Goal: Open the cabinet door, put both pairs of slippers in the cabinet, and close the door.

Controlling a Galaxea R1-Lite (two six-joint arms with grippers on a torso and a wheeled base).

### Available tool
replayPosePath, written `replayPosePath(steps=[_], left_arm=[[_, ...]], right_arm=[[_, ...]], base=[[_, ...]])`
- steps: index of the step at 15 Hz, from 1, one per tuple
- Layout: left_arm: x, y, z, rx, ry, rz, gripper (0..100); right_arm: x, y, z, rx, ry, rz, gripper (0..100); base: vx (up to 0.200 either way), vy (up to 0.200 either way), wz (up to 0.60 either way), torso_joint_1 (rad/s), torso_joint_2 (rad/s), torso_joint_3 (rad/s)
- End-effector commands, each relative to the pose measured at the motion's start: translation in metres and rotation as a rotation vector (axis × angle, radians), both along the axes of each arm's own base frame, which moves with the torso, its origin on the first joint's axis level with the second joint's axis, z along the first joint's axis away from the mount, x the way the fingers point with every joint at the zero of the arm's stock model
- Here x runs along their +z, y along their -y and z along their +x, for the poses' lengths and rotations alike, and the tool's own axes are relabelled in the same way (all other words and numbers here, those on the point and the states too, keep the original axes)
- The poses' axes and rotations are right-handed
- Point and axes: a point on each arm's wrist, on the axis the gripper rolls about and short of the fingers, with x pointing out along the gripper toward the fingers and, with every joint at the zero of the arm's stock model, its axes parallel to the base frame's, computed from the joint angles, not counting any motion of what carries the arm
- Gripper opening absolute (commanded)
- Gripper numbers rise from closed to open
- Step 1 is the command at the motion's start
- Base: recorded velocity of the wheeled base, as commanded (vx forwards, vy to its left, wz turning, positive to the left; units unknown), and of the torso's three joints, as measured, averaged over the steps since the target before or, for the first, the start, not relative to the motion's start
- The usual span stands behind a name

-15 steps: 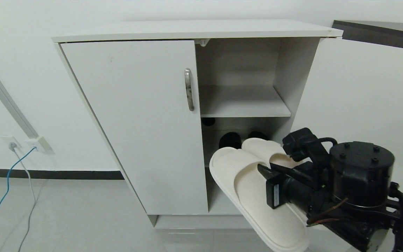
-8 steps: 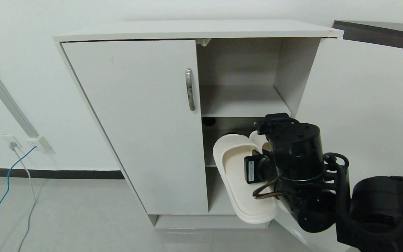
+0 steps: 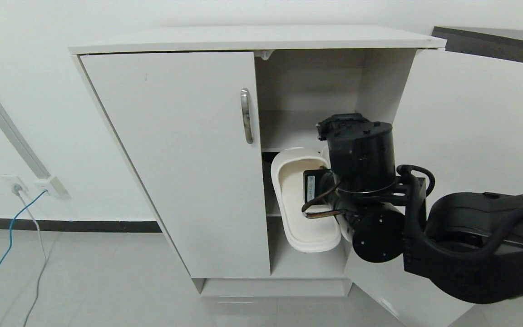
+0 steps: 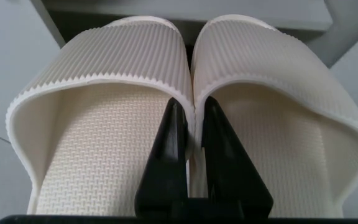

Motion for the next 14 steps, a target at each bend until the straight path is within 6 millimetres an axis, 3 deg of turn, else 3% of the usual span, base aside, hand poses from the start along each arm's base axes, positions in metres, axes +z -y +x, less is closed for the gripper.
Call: replayPosePath(steps=[1, 7, 14], left_arm=[[0.000, 0.000, 0.000, 0.000, 0.001, -0.001, 0], [0.000, 0.000, 0.000, 0.002, -0.001, -0.001, 0], [0.000, 0.000, 0.000, 0.000, -0.001, 0.000, 0]], right_arm=[[0.003, -0.004, 0.005, -0.004, 0.010, 0.002, 0], [0.003, 0.001, 0.030, -0.052, 0.019, -0.010, 0], [0.006, 0.002, 0.029, -0.050, 0.026, -0.014, 0]], base=[[0.000, 0.000, 0.00, 0.000, 0.00, 0.000], [0.000, 0.000, 0.00, 0.000, 0.00, 0.000], [0.200, 0.000, 0.00, 0.004, 0.00, 0.004]])
